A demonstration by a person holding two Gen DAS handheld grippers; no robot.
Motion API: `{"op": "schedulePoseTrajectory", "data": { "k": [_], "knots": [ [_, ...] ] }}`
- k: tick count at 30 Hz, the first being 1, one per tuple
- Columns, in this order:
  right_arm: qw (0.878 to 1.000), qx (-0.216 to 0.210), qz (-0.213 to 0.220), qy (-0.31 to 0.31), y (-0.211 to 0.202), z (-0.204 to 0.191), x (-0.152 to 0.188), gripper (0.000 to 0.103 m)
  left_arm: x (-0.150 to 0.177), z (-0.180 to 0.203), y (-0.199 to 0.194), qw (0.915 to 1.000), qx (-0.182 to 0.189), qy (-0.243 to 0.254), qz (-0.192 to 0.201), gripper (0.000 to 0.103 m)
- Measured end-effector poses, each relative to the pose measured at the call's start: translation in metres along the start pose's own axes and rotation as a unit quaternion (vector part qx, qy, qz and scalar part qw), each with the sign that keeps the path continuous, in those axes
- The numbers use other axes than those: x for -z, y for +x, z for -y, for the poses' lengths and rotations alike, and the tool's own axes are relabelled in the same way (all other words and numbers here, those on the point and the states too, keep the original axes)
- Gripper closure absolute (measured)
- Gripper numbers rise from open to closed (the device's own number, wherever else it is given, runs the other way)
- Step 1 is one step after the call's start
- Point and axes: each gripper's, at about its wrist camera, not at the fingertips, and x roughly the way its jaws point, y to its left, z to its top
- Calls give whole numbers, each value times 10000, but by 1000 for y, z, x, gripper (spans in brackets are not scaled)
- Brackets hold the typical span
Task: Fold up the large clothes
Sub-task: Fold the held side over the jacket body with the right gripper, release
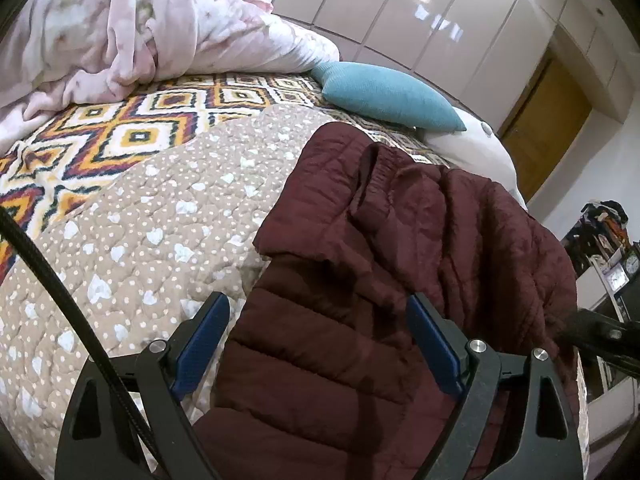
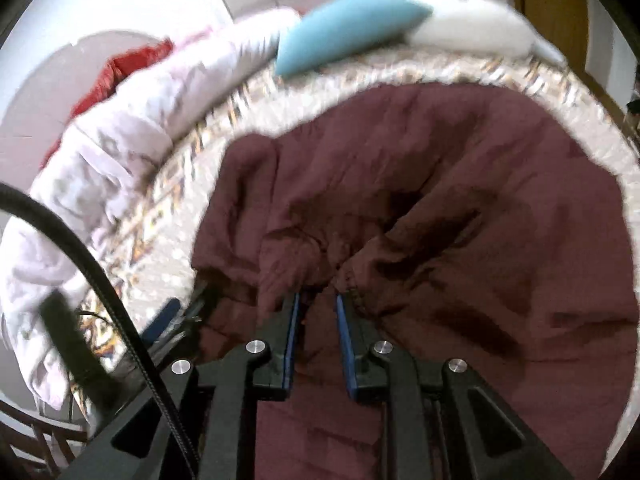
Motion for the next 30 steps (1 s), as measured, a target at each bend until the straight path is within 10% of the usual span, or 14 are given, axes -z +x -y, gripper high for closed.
{"op": "schedulePoseTrajectory", "data": {
  "k": [11,30],
  "knots": [
    [9952,203,-517,804,37,47,36,79,1,3,2,9999,-80,91,-17,14],
    [9884,1336,384,620,-173,117,185,54,34,10,-42,9891,-1178,885,-31,14]
  ]
}}
